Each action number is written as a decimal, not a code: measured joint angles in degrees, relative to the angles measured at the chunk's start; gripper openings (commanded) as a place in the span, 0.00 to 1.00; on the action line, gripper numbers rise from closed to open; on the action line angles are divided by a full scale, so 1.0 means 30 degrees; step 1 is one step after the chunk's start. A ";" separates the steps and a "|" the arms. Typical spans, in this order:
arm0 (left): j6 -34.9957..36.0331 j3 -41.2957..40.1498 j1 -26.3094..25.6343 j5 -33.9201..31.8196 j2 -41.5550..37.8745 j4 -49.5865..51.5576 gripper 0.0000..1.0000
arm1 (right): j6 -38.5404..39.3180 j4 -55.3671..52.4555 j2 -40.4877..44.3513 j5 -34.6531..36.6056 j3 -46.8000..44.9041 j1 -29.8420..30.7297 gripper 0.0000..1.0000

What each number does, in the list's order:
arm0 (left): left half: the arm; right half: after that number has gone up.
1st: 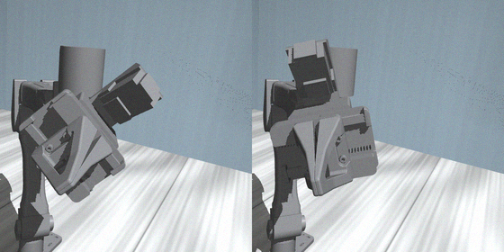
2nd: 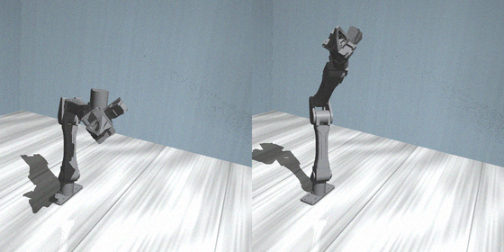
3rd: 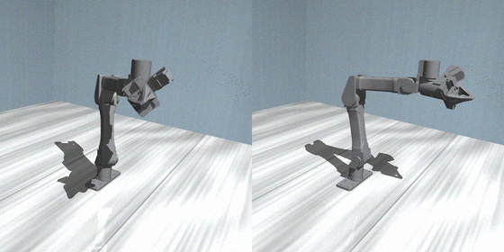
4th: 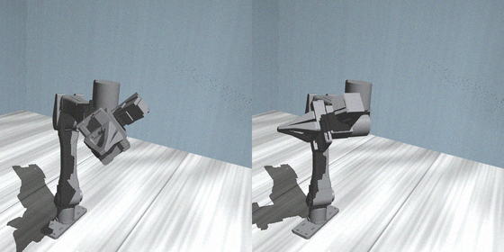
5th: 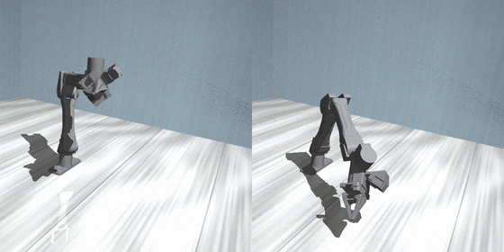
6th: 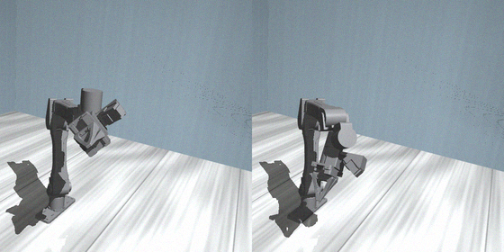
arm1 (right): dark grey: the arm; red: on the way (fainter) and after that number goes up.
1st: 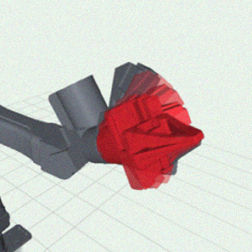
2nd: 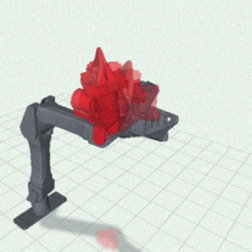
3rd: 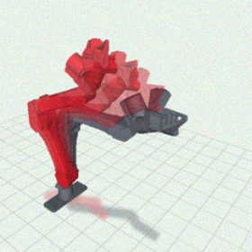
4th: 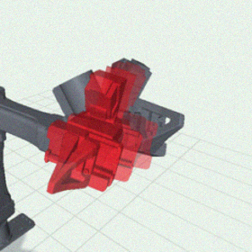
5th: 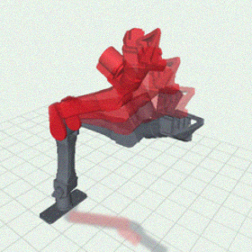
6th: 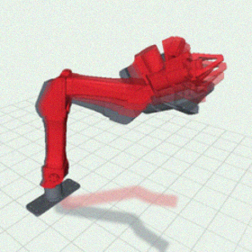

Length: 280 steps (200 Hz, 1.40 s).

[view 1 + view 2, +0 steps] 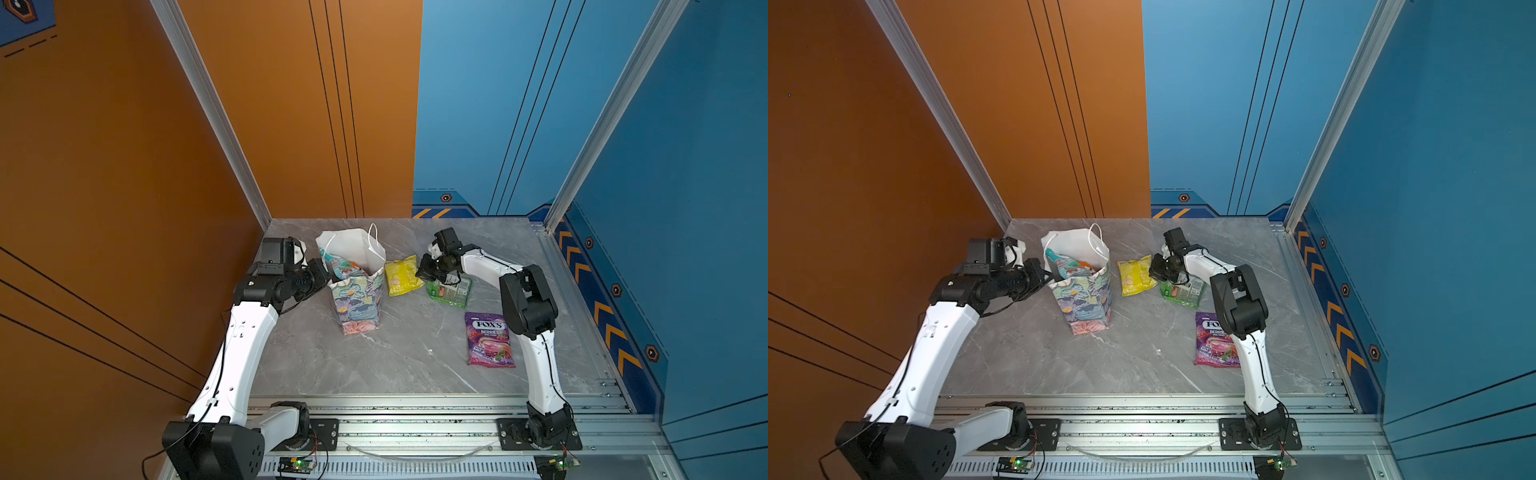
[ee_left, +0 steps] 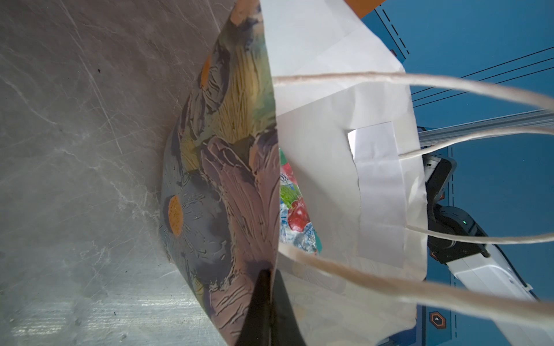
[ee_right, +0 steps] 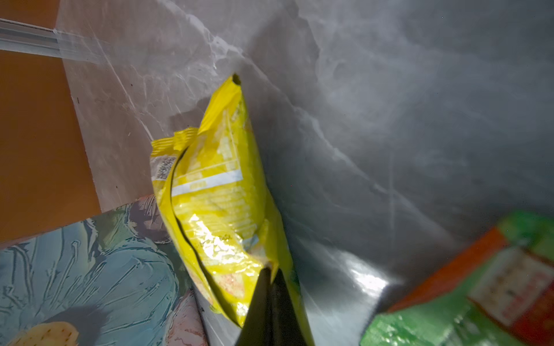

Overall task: Place the snacks into the paper bag
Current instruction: Pick up the snack at the center of the table, then place the snack in the paper bag.

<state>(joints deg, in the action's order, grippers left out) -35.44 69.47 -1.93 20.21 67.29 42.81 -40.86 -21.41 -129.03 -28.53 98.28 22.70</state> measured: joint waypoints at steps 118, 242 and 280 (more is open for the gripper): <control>0.0000 0.0000 0.0000 0.0000 0.0000 0.0000 0.00 | -0.0495 0.0648 0.7723 0.1027 -0.0211 0.0561 0.00; 0.0000 -0.0015 0.0000 0.0007 0.0000 -0.0022 0.00 | 0.2251 -0.2572 1.0316 0.7810 0.5668 0.3191 0.00; 0.0000 -0.0036 0.0000 0.0000 0.0000 -0.0073 0.00 | 0.3920 -0.3475 0.9253 0.9668 0.9428 0.5348 0.00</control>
<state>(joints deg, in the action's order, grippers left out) -35.44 69.36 -1.93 20.21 67.29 42.59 -29.10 -31.83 -101.27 0.47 126.56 38.74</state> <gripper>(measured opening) 0.046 0.047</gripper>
